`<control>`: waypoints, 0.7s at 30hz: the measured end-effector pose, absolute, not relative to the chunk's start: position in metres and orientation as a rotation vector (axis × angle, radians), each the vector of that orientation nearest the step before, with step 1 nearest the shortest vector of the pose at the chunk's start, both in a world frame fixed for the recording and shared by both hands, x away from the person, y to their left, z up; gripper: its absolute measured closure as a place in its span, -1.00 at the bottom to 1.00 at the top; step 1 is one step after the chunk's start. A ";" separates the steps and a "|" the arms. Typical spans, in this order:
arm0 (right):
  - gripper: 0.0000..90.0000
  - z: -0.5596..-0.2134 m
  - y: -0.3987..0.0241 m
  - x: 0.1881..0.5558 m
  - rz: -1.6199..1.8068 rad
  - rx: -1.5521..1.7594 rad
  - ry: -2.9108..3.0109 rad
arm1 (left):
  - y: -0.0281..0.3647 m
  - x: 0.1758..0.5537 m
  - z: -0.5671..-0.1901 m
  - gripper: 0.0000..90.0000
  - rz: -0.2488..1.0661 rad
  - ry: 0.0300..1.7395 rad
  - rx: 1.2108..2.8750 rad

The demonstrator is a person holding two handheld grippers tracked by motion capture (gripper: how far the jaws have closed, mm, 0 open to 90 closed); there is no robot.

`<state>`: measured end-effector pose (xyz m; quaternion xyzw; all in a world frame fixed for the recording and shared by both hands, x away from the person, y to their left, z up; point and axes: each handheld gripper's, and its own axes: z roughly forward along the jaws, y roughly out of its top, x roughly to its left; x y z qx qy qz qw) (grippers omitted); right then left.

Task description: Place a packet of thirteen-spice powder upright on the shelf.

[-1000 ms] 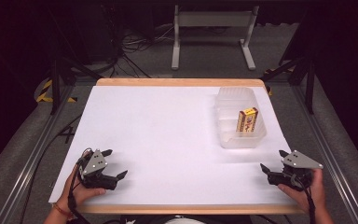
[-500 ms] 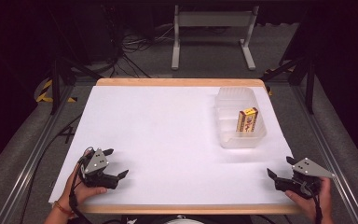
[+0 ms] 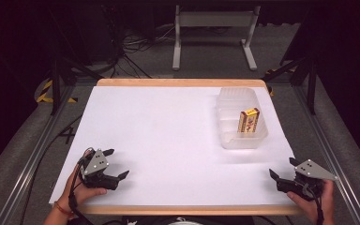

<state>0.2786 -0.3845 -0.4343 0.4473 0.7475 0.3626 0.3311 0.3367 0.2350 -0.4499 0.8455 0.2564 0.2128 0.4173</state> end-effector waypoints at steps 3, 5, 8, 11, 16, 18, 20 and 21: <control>-0.64 -0.435 -0.384 0.280 0.947 1.169 1.958 | 0.234 0.338 -0.450 -0.83 0.530 0.647 2.126; -0.64 -0.435 -0.383 0.281 0.943 1.162 1.961 | 0.234 0.338 -0.450 -0.83 0.531 0.650 2.128; -0.64 -0.436 -0.383 0.280 0.939 1.158 1.965 | 0.233 0.338 -0.451 -0.83 0.530 0.650 2.130; -0.64 -0.435 -0.382 0.279 0.942 1.156 1.965 | 0.232 0.338 -0.450 -0.83 0.529 0.647 2.128; -0.65 -0.435 -0.381 0.279 0.940 1.148 1.970 | 0.232 0.338 -0.450 -0.83 0.531 0.650 2.129; -0.66 -0.435 -0.380 0.279 0.941 1.142 1.975 | 0.233 0.339 -0.450 -0.83 0.527 0.649 2.131; -0.66 -0.436 -0.379 0.279 0.928 1.138 1.981 | 0.233 0.340 -0.450 -0.83 0.524 0.660 2.123; -0.66 -0.436 -0.379 0.279 0.930 1.136 1.983 | 0.234 0.341 -0.450 -0.83 0.521 0.667 2.118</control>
